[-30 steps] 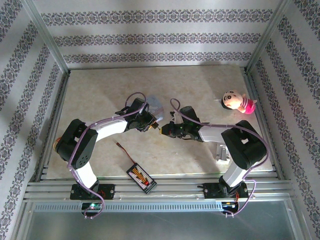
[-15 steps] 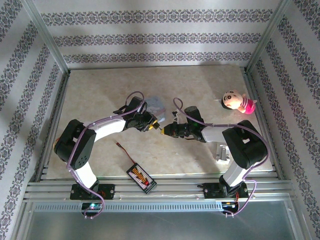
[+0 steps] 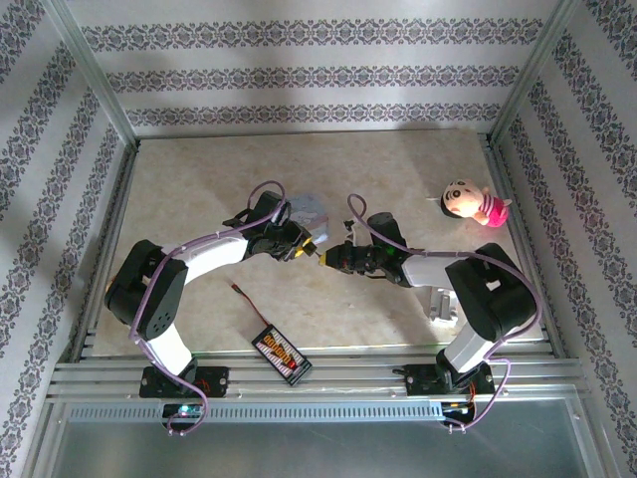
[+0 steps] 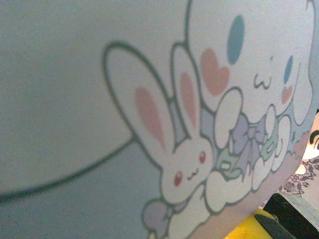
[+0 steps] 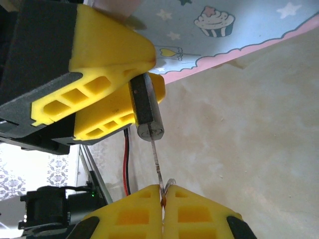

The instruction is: Unlock a padlock with a key

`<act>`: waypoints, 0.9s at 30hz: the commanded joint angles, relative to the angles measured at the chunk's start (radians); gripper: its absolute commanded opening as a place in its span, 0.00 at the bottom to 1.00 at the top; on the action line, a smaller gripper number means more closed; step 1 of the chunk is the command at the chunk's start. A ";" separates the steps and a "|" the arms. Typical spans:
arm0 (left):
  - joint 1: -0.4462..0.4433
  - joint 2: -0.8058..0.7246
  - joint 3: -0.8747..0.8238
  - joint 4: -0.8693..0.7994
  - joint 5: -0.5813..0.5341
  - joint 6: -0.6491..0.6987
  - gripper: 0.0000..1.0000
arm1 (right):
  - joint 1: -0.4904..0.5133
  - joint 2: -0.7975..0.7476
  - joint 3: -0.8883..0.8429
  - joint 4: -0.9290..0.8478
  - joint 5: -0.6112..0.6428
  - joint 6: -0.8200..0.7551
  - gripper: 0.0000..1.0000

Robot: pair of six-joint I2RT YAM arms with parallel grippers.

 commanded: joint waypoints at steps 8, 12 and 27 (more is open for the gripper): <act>-0.004 -0.037 -0.031 -0.001 0.056 -0.048 0.00 | -0.031 -0.051 -0.035 0.164 -0.005 0.066 0.00; -0.004 -0.035 -0.031 0.009 0.051 -0.063 0.00 | -0.023 -0.051 -0.051 0.182 -0.011 0.056 0.00; -0.003 -0.030 -0.035 0.062 0.023 -0.126 0.00 | 0.052 -0.111 -0.090 0.154 0.161 0.001 0.00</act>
